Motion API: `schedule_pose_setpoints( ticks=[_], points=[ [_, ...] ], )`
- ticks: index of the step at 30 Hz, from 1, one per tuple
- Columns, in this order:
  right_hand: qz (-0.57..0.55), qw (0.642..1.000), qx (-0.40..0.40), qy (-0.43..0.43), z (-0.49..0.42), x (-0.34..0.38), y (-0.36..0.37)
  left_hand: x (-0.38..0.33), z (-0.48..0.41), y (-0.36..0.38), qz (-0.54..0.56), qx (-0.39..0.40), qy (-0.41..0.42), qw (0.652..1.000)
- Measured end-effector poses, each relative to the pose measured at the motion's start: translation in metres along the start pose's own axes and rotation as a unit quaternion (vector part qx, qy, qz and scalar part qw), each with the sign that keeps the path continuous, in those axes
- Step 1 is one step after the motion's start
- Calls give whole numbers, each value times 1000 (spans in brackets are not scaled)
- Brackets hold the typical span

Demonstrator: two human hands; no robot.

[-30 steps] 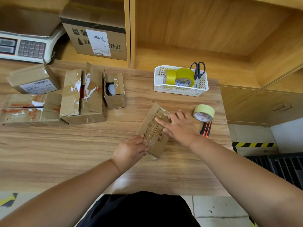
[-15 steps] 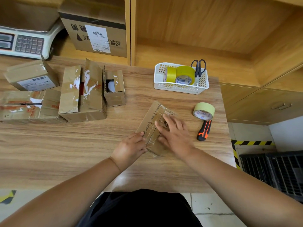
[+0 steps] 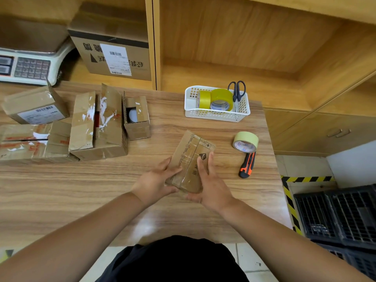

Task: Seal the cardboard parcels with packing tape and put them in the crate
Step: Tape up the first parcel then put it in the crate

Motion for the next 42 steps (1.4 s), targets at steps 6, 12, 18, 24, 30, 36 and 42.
schedule_pose_setpoints(
  ticks=[6,12,18,24,30,36,42],
  points=[
    [7,991,-87,-97,-5,19,-40,-35,-5,-43,-27,-180,27,983],
    [64,976,-155,-139,-7,46,-76,-50,-16,-75,-22,-185,-78,979],
    [37,974,-204,-87,-20,52,-86,-59,-21,-84,-23,-196,-111,974],
    [-31,981,-177,-75,-33,46,-93,-62,-37,-88,-31,-184,-123,975],
    [-81,986,-120,-79,-30,29,-95,-74,-43,-85,-59,-141,-125,980],
    [-88,991,-74,-70,-22,11,-93,-89,-40,-76,-76,-94,-101,987],
    [-87,992,-69,-67,-22,11,-91,-89,-41,-67,-70,3,-88,994]
  ],
)
Point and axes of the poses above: each hand's wrist, its own z-axis away from the middle knuckle, its own y-axis out of the palm, x = y × z, the point moved 4 cm from there along -z, towards the middle knuckle, and after that the axes turned 6 degrees about -z, right-handed, at the moved point
